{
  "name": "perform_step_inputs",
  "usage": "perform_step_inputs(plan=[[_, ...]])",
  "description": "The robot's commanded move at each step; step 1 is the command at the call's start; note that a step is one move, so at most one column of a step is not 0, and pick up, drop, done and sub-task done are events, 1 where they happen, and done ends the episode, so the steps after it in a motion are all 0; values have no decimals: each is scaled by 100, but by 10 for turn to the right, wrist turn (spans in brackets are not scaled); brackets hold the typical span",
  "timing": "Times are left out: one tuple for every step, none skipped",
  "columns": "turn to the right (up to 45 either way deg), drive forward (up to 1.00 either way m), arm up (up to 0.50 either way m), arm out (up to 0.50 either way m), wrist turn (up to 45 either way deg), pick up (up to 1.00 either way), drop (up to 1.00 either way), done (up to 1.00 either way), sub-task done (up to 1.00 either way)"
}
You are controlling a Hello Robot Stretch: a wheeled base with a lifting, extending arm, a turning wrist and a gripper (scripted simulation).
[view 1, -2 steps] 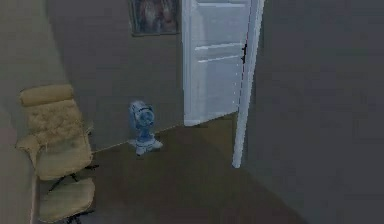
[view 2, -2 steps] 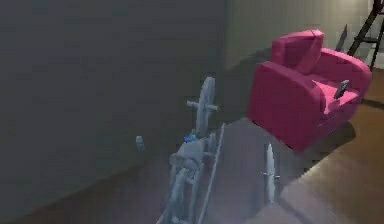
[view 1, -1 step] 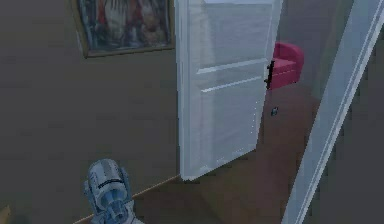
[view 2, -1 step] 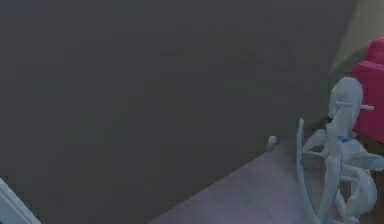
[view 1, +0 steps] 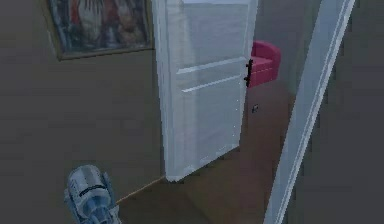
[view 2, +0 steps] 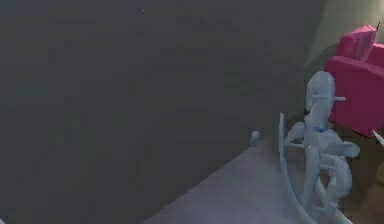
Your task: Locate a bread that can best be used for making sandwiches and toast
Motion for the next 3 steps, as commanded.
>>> perform_step_inputs(plan=[[0,55,0,0,0,0,0,0,0],[60,0,0,0,0,0,0,0,0],[0,30,0,0,0,0,0,0,0]])
